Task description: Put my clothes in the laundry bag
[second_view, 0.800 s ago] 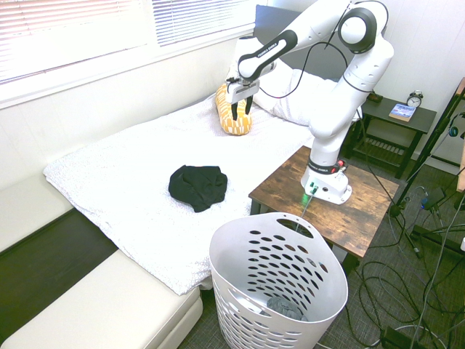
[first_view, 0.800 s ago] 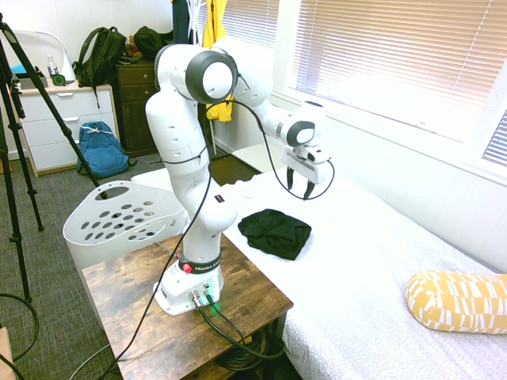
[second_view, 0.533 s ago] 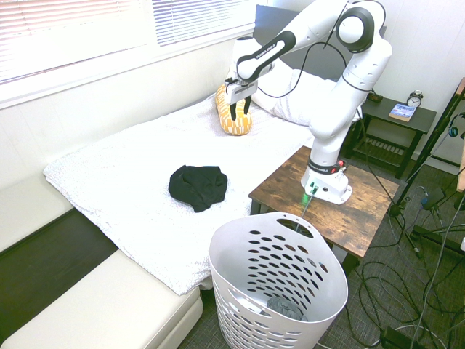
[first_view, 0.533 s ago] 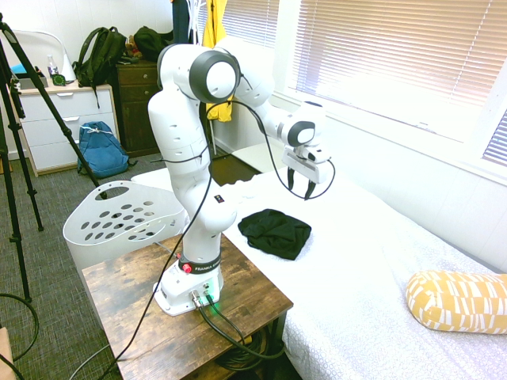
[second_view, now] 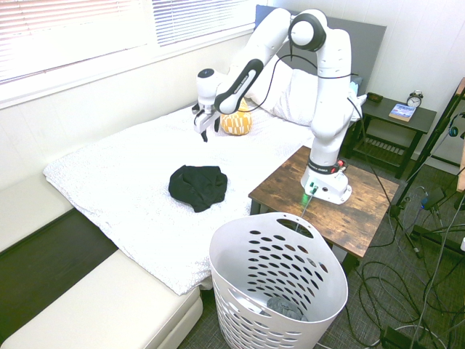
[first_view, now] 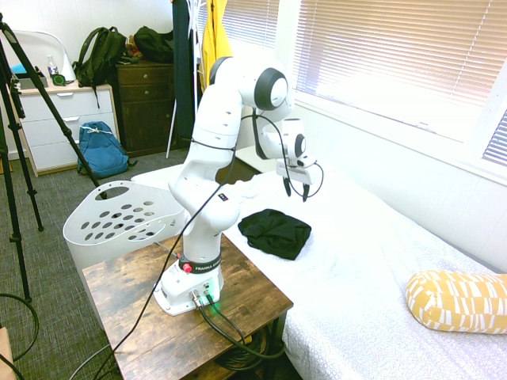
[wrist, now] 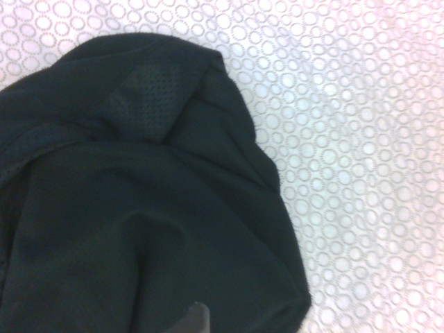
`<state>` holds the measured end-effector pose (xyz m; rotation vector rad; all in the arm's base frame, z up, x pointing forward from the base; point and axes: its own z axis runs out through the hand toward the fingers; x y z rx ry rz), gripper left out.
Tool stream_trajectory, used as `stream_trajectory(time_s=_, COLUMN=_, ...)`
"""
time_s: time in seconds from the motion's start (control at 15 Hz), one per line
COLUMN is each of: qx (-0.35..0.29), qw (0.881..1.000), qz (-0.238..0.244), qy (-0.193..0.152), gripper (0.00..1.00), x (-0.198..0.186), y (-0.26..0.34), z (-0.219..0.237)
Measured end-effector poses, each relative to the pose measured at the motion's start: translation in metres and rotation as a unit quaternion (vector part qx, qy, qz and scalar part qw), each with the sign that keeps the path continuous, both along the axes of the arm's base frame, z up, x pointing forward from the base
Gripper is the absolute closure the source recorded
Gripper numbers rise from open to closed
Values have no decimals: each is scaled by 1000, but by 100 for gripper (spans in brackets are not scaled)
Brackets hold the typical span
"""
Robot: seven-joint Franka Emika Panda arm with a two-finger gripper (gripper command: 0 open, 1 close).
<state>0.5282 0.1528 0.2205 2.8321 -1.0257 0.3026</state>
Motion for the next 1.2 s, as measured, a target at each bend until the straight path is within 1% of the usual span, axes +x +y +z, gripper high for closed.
stream_trajectory(time_s=0.13, qx=15, qw=1000, qz=0, qy=5, gripper=0, x=12, y=1, z=-59)
stream_trajectory(time_s=0.27, qx=40, qw=999, qz=-14, qy=12, gripper=0, x=22, y=-4, z=-119)
stream_trajectory(time_s=0.33, qx=50, qw=999, qz=-15, qy=13, gripper=100, x=25, y=-7, z=-146)
stream_trajectory(time_s=0.47, qx=59, qw=998, qz=-14, qy=12, gripper=100, x=27, y=-11, z=-192)
stream_trajectory(time_s=0.6, qx=74, qw=997, qz=-24, qy=12, gripper=100, x=24, y=-13, z=-216)
stream_trajectory(time_s=0.73, qx=88, qw=996, qz=-32, qy=9, gripper=100, x=25, y=-22, z=-223)
stream_trajectory(time_s=0.87, qx=94, qw=995, qz=-36, qy=6, gripper=100, x=28, y=-27, z=-220)
stream_trajectory(time_s=1.2, qx=101, qw=994, qz=-36, qy=8, gripper=100, x=28, y=-27, z=-219)
